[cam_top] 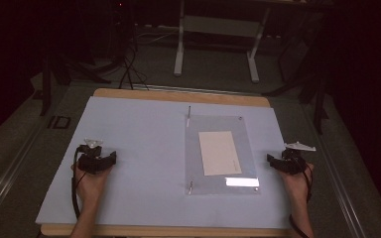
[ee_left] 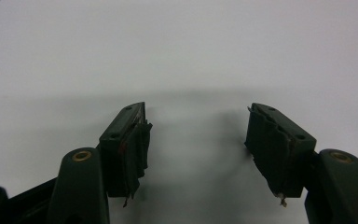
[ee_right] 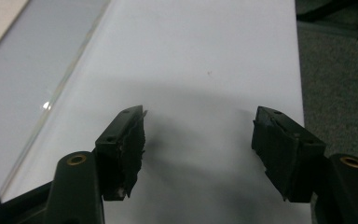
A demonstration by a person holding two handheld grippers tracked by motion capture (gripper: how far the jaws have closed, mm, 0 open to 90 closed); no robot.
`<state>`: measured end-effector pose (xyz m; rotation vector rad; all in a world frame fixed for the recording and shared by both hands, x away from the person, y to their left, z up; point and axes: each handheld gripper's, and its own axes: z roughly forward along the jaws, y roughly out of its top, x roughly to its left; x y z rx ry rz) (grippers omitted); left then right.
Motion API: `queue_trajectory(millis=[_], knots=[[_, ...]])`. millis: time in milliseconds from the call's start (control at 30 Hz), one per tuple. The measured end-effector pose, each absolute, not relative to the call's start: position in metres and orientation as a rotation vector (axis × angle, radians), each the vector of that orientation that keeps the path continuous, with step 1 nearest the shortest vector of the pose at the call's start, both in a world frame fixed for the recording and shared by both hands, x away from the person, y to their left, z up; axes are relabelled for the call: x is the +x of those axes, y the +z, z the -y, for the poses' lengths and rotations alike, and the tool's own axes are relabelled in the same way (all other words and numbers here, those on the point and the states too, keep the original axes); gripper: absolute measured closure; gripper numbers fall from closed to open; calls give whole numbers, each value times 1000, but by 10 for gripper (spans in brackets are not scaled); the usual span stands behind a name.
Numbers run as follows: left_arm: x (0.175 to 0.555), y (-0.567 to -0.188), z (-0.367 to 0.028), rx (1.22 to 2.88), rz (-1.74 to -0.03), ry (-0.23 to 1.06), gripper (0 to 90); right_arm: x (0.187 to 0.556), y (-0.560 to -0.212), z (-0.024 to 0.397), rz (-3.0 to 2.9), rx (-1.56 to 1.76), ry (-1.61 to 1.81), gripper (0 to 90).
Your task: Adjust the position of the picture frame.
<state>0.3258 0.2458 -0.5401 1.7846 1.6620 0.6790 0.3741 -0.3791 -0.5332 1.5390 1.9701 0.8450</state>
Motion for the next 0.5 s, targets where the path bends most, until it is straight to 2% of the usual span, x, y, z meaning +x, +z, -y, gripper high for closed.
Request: queue_trajectory(millis=[233,367,500], knots=[[312,-530,-226,1797,-1475,693,393,373,-530,379,-1967,1535,876,364],[306,-529,-212,1778,-1381,577,418,373,-526,382,-1956,1585,1018,383],[305,-528,-203,1801,-1348,565,429,372,-524,380,-1960,1572,1020,394]])
